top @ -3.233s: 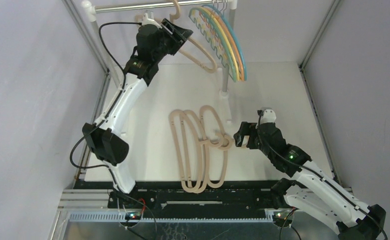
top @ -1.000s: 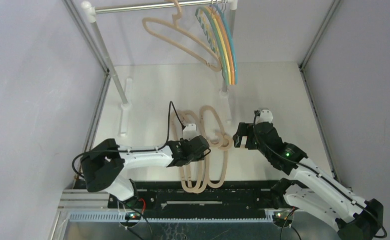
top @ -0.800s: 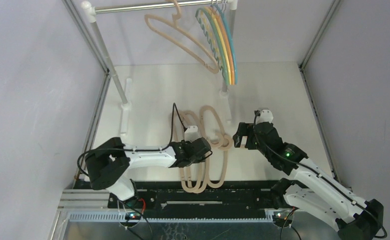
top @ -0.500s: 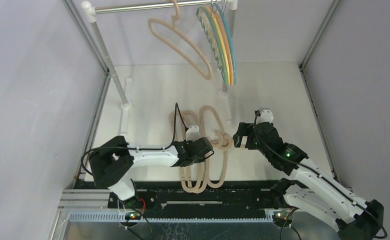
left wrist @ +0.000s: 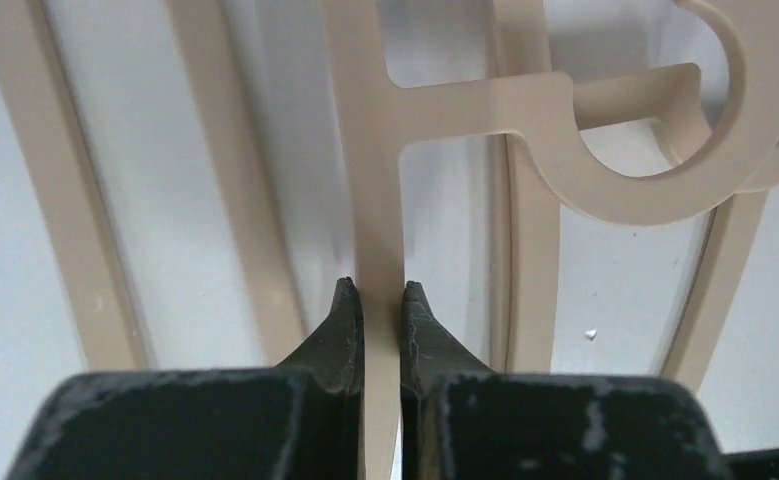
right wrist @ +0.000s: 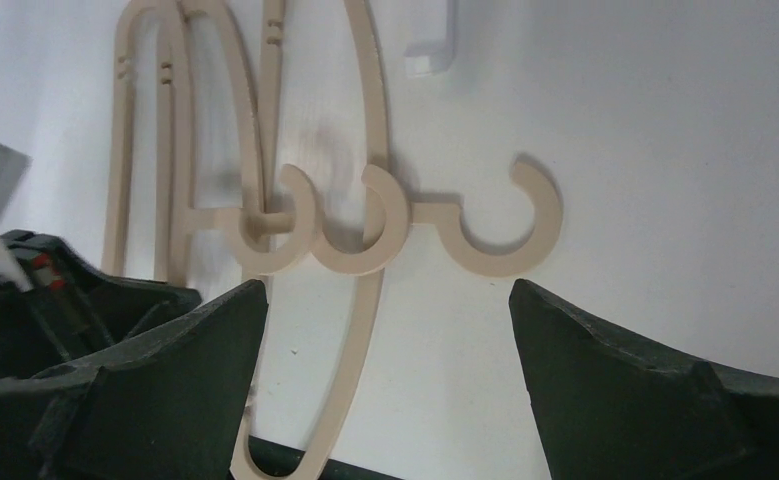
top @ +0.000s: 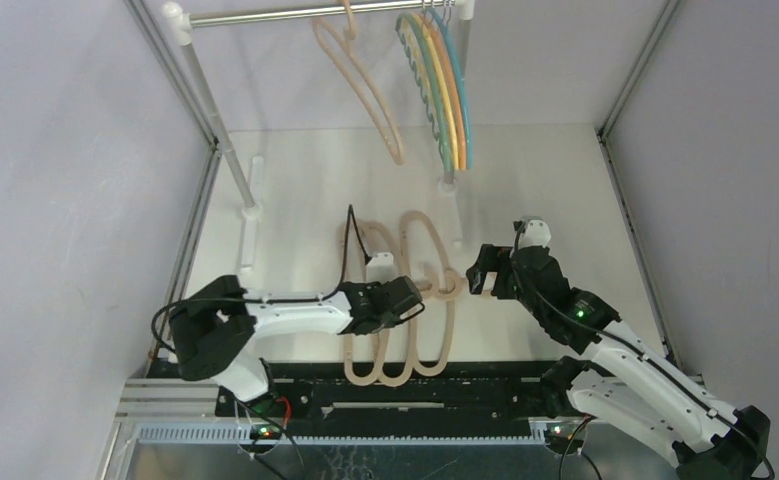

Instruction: Organize the hangers

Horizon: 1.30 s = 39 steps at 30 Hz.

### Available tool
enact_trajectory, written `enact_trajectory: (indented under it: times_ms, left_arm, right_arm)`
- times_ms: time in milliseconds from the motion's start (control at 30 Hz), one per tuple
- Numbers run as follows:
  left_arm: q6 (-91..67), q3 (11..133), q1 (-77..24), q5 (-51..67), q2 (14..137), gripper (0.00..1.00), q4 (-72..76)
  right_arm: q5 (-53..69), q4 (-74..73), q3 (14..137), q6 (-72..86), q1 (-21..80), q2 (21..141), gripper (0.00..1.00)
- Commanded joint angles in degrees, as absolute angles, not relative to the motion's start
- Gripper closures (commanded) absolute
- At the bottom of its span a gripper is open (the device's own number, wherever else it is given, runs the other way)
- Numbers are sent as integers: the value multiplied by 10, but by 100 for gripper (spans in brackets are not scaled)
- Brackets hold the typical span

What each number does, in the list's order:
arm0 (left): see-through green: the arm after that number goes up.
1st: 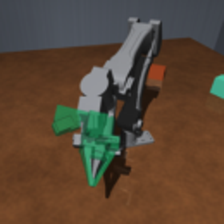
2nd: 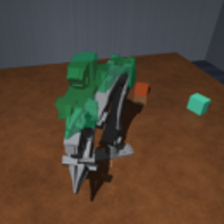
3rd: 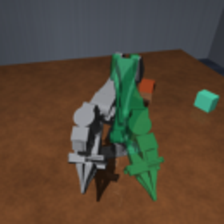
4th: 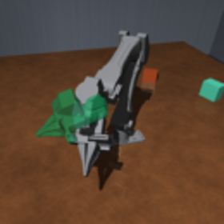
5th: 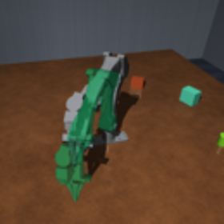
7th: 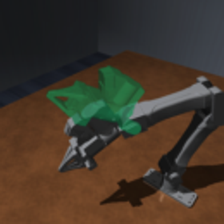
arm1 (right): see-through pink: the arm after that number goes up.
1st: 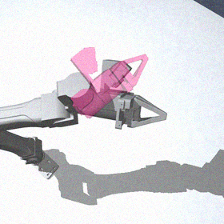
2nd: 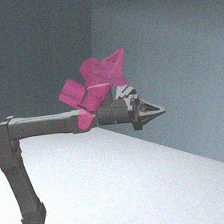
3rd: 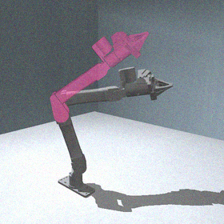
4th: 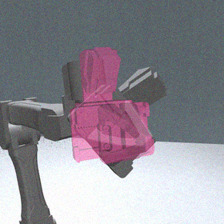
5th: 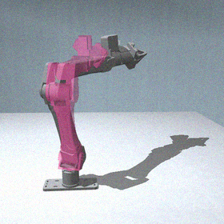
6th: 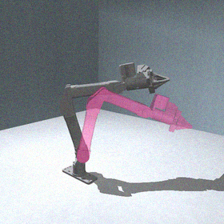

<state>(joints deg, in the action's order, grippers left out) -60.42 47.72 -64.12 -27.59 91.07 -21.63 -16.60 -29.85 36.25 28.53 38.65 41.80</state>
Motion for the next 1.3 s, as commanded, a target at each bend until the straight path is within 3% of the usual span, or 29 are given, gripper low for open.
enact_trajectory:
  times_ms: [0,400,667,933,1267]
  left_arm:
    - [-594,511,-640,-341,806,100,-305]
    - [-528,481,-491,-289,522,100,-305]
    - [-484,457,-389,-136,401,100,-228]
    - [-467,499,-254,-8,405,100,-158]
    - [-493,573,-173,122,498,100,-11]
  right_arm:
    - [-181,-286,362,294,390,417,0]
    - [-178,-282,363,294,388,407,0]
    - [-177,-276,363,294,388,412,0]
    - [-172,-274,365,295,388,418,0]
    - [-164,-270,385,269,387,437,0]
